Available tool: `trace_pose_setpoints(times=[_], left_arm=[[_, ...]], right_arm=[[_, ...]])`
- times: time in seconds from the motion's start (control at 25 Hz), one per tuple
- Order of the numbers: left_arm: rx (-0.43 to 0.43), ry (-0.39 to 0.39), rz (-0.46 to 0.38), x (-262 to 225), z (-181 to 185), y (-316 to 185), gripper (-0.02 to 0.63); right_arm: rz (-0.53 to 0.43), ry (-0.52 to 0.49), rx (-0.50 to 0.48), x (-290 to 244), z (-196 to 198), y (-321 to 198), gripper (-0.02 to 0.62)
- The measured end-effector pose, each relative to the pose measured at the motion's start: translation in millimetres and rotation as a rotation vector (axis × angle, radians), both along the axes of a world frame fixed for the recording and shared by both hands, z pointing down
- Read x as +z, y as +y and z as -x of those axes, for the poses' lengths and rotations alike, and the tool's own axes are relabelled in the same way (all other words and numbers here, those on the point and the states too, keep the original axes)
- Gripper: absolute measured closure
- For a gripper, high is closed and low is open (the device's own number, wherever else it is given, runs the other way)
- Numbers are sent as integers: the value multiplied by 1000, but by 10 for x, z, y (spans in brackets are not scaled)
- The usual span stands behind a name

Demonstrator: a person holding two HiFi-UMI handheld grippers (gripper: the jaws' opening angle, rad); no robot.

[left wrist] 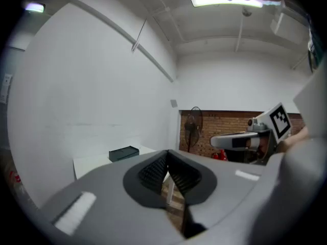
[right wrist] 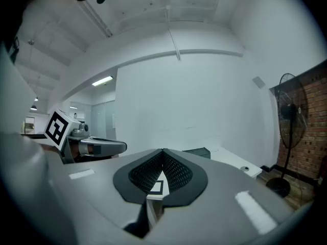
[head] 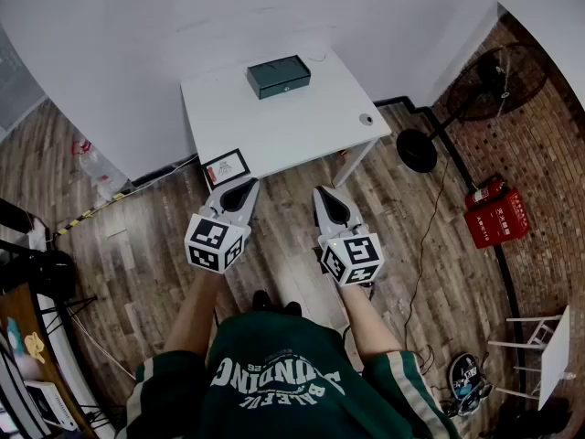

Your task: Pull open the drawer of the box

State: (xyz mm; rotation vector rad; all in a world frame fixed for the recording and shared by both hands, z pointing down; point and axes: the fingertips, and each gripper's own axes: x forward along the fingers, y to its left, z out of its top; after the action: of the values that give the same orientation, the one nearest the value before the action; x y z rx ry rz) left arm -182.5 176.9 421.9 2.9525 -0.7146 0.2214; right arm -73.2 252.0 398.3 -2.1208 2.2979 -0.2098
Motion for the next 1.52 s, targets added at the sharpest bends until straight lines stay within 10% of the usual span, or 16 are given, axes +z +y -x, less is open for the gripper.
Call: trace_pose_setpoints(times=[1.52], left_arm=[[39,-12,24,265,-426,-971,554]], right_arm=[[-28,0,-9,250,-287,-913,594]])
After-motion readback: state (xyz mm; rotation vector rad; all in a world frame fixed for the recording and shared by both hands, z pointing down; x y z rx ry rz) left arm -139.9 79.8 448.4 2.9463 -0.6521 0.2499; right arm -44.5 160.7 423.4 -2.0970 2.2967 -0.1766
